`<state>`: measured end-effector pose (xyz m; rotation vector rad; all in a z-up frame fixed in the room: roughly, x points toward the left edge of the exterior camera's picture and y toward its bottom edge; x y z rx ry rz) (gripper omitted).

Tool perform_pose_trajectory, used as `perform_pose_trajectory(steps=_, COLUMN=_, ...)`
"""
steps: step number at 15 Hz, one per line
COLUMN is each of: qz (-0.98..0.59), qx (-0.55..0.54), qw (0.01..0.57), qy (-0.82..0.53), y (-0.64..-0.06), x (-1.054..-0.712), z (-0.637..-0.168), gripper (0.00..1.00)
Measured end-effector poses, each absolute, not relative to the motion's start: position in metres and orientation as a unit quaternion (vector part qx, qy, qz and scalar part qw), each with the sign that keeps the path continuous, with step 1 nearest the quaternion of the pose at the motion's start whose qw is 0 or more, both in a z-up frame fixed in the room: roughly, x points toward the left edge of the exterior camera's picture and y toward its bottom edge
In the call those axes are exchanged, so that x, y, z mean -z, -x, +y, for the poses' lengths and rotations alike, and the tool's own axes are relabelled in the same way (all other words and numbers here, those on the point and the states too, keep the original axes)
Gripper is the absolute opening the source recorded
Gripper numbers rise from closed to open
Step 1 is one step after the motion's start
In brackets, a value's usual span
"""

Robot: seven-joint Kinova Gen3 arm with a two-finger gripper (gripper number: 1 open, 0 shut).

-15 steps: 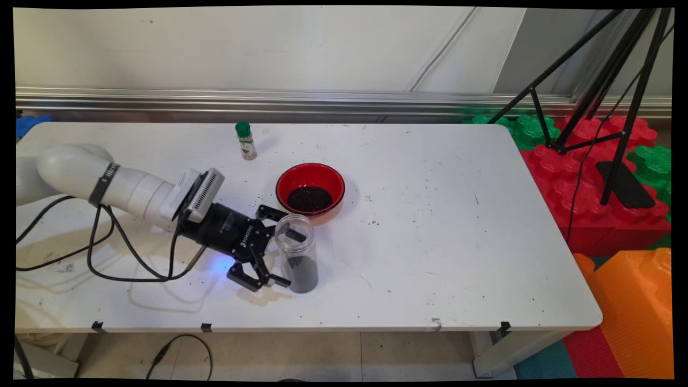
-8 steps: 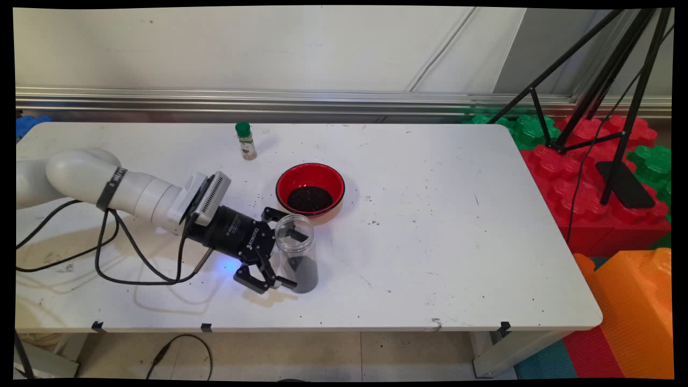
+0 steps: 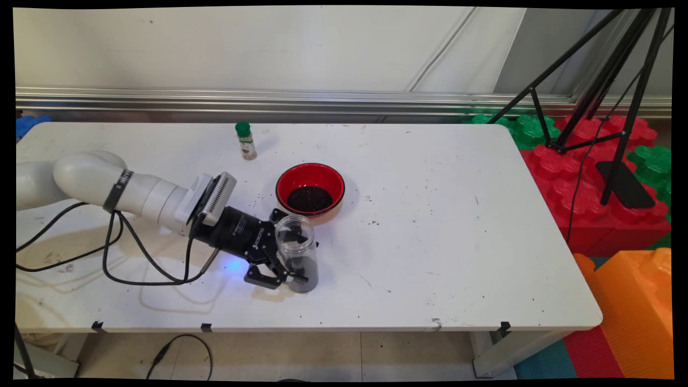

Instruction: Pick up the black seasoning powder from the table, then pour the black seasoning powder in the red bowl

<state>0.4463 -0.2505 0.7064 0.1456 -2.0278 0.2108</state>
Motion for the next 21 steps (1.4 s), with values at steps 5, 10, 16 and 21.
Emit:
perform_pose_trajectory(steps=5, qz=-0.846, qx=-0.089, qw=0.522, qy=-0.061, y=-0.445, x=-0.705, z=-0.252, gripper=0.0)
perform_pose_trajectory(steps=10, qz=-0.848, qx=-0.09, qw=0.519, qy=-0.059, y=-0.446, x=-0.703, z=-0.253, gripper=0.0)
perform_pose_trajectory(steps=16, qz=-0.842, qx=-0.092, qw=0.528, qy=-0.062, y=-0.447, x=-0.712, z=-0.258, gripper=0.0)
perform_pose_trajectory(steps=21, qz=-0.833, qx=-0.095, qw=0.54, qy=-0.069, y=-0.448, x=-0.73, z=-0.264, gripper=0.0)
